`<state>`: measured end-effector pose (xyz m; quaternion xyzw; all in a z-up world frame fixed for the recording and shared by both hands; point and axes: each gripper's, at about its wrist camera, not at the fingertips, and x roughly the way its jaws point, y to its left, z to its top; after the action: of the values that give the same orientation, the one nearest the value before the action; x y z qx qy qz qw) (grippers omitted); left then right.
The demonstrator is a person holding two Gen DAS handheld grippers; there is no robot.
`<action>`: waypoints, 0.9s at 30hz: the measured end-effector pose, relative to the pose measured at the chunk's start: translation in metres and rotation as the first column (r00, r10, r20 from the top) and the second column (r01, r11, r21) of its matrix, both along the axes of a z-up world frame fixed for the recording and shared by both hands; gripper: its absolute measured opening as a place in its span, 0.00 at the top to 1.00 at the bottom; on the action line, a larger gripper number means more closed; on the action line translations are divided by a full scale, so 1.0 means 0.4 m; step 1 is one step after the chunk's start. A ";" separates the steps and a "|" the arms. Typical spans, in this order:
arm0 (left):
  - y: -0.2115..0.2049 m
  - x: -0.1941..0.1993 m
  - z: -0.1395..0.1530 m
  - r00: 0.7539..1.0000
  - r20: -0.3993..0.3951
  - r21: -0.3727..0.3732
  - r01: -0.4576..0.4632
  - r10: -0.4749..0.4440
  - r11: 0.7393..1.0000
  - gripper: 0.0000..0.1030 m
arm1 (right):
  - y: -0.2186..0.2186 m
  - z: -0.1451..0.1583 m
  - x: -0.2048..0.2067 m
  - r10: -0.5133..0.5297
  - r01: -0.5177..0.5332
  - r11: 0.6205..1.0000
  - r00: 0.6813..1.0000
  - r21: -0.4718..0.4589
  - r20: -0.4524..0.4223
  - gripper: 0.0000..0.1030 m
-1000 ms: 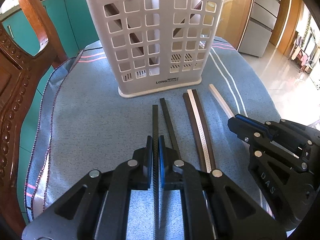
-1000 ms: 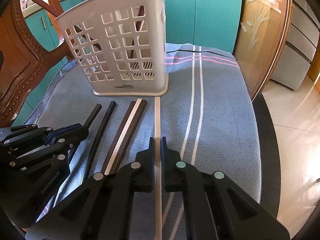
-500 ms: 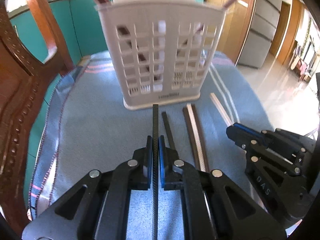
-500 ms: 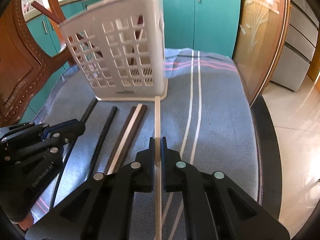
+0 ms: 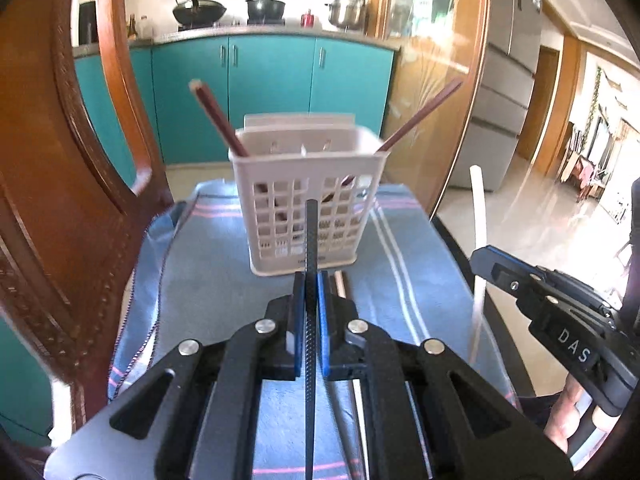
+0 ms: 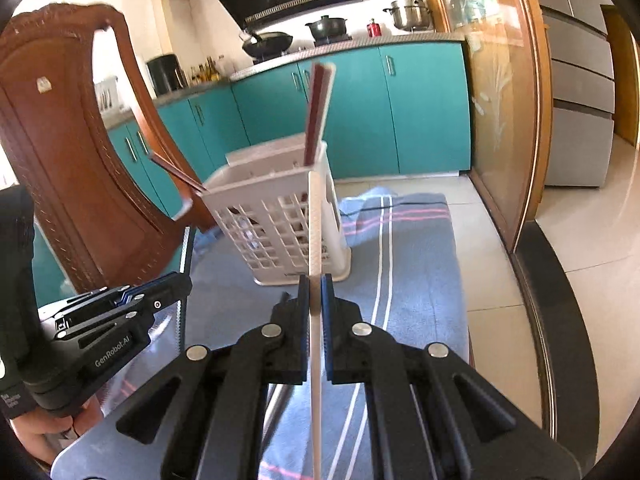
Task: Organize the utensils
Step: 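Lower both chopsticks into the white basket and open both tools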
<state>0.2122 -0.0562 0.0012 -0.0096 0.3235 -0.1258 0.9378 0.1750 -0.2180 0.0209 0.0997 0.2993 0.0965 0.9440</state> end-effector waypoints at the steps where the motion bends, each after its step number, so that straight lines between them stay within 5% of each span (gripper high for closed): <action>1: 0.003 -0.013 0.012 1.000 0.009 -0.014 0.000 0.000 1.000 0.93 | -0.001 0.009 -0.009 0.003 -0.003 1.000 1.000 0.004 0.007 0.94; 13: 0.099 -0.012 0.214 0.995 0.095 -0.151 -0.001 0.015 0.988 0.93 | -0.011 0.170 -0.048 0.041 -0.046 0.998 0.991 0.033 0.127 0.94; 21: 0.143 0.056 0.440 0.964 0.260 -0.186 -0.001 0.050 0.983 0.93 | 0.005 0.349 0.047 0.061 -0.065 0.998 0.971 0.011 0.231 0.94; 27: 0.130 0.131 0.505 0.946 0.314 -0.173 -0.031 0.085 0.984 0.93 | 0.007 0.431 0.162 0.021 -0.025 1.000 0.962 0.013 0.271 0.94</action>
<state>0.2648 -0.0041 0.2032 -0.0766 0.1551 -0.1243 0.9770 0.2398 -0.2153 0.1934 0.0896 0.1677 0.1226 0.9741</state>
